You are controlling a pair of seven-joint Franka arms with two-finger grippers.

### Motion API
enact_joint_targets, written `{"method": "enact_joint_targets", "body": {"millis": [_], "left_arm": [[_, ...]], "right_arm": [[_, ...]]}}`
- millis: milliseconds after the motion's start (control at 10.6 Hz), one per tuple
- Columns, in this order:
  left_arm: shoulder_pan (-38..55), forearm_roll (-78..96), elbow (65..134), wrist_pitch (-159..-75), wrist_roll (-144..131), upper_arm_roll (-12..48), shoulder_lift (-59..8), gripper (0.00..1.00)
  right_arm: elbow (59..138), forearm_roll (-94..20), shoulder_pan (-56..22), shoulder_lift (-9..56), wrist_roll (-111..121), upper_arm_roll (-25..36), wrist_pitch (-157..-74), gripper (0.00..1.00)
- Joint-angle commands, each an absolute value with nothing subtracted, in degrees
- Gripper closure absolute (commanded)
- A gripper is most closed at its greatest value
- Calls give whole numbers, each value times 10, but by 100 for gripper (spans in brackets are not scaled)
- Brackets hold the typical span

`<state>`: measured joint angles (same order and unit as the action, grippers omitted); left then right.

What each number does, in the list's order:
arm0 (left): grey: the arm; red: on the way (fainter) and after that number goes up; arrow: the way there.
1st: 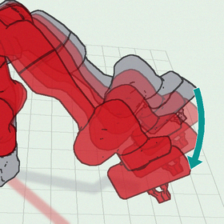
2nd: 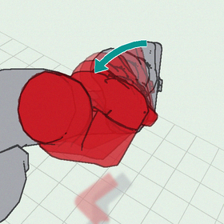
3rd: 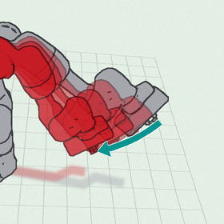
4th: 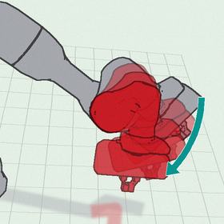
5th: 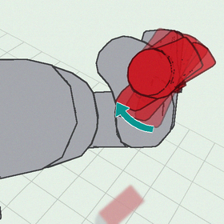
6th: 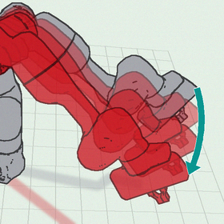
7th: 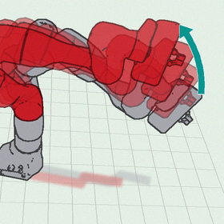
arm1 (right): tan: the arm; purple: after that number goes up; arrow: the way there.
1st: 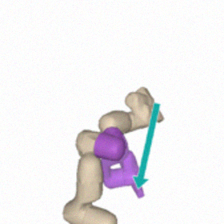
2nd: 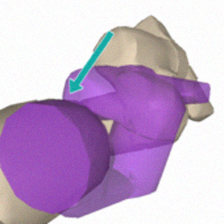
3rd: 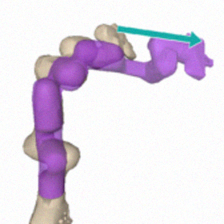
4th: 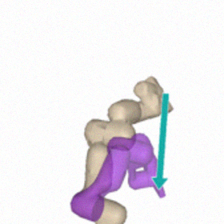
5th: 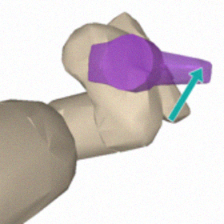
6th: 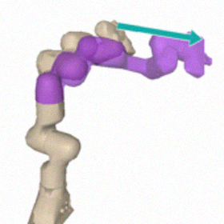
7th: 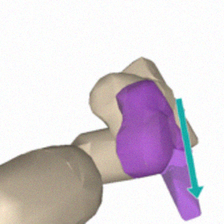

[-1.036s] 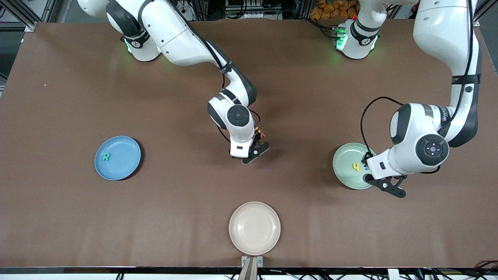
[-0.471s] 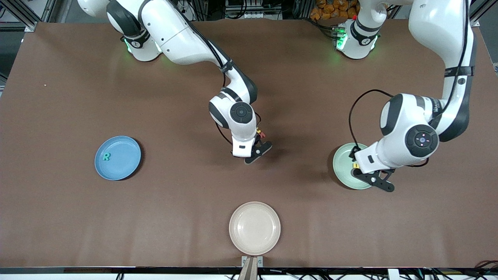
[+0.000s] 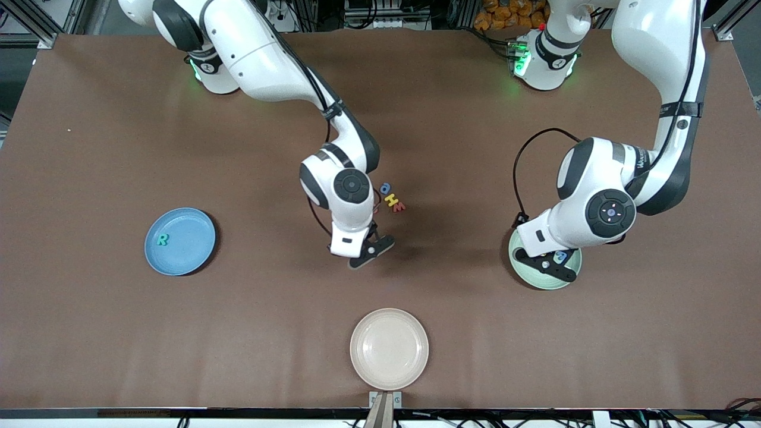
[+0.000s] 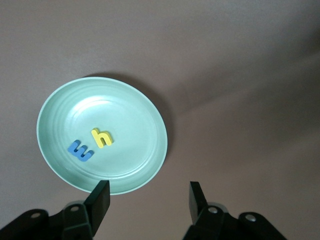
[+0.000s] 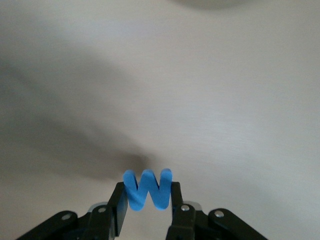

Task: Sort uppercase to blue plate, lowercase to green plate
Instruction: 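Carry the W to the blue plate and open the right gripper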

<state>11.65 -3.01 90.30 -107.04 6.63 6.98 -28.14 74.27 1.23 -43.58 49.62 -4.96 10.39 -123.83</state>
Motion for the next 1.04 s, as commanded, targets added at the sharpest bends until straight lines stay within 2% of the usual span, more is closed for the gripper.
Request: {"method": "enact_joint_targets", "body": {"millis": [0,188,471,660,942], "left_arm": [[117,-25,911,-1063,15,111,-275,32],[135,-25,910,-1080,-77,146,-289,33],[194,-32,913,-1121,-115,147,-314,31],[216,-49,916,-1164,-107,170,-342,31],[221,-170,937,-1249,-107,234,-390,31]], "right_arm": [[752,12,-434,442,-55,153,-1187,100],[756,11,-413,418,-54,170,-1121,100],[761,11,-332,394,-33,169,-1056,100],[770,-3,-259,394,37,164,-1036,100],[794,-47,-174,396,179,164,-1029,100]]}}
